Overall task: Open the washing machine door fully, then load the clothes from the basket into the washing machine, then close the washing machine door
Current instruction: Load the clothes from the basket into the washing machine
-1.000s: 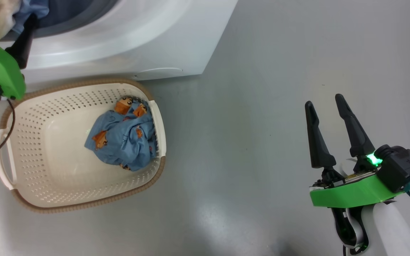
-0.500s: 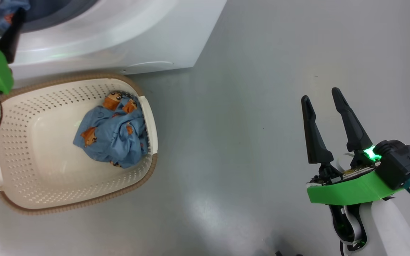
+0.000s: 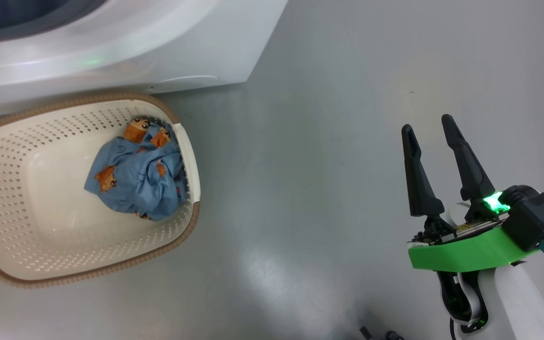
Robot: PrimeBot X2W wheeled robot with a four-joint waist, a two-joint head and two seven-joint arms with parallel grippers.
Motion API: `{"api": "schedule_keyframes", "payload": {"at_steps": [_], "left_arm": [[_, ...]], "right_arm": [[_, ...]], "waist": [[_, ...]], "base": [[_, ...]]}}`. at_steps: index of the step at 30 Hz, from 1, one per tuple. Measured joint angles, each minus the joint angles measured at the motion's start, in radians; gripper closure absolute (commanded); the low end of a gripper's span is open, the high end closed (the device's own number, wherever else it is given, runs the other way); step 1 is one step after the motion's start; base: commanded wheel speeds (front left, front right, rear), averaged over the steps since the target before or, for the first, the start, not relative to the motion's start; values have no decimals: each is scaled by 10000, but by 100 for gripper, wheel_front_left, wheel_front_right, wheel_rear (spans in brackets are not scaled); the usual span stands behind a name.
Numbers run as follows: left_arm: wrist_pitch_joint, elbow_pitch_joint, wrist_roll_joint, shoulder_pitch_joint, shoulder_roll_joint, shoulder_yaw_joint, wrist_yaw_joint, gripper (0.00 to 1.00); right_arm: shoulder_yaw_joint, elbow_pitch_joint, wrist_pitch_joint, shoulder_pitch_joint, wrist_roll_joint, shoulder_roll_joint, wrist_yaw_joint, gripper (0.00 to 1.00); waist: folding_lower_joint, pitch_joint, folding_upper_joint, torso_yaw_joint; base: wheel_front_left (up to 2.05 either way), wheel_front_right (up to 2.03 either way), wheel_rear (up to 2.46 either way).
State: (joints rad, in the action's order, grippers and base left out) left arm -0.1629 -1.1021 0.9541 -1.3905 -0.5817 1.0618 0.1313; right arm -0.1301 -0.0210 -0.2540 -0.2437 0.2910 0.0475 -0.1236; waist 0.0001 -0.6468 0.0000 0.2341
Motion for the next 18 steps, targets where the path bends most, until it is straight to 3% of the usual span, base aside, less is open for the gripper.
{"api": "schedule_keyframes", "payload": {"at_steps": [9, 15, 18], "left_arm": [[-769, -633, -257, -1015, 150, -63, -17, 100], [-897, -529, -541, -1557, 213, -516, -385, 100], [-926, 176, -723, -1889, 15, -1373, -750, 100]], "right_arm": [[-207, -31, -2, -165, 180, -13, 0, 0], [-293, -111, -2, -247, 270, -27, 0, 0], [-311, -146, -2, -354, 336, -31, 0, 0]], "waist": [[0, -211, 0, 93], [0, -370, 0, 257], [0, -506, 0, 388]], "base": [[0, 0, 0], [0, 0, 0], [0, 0, 0]]}}
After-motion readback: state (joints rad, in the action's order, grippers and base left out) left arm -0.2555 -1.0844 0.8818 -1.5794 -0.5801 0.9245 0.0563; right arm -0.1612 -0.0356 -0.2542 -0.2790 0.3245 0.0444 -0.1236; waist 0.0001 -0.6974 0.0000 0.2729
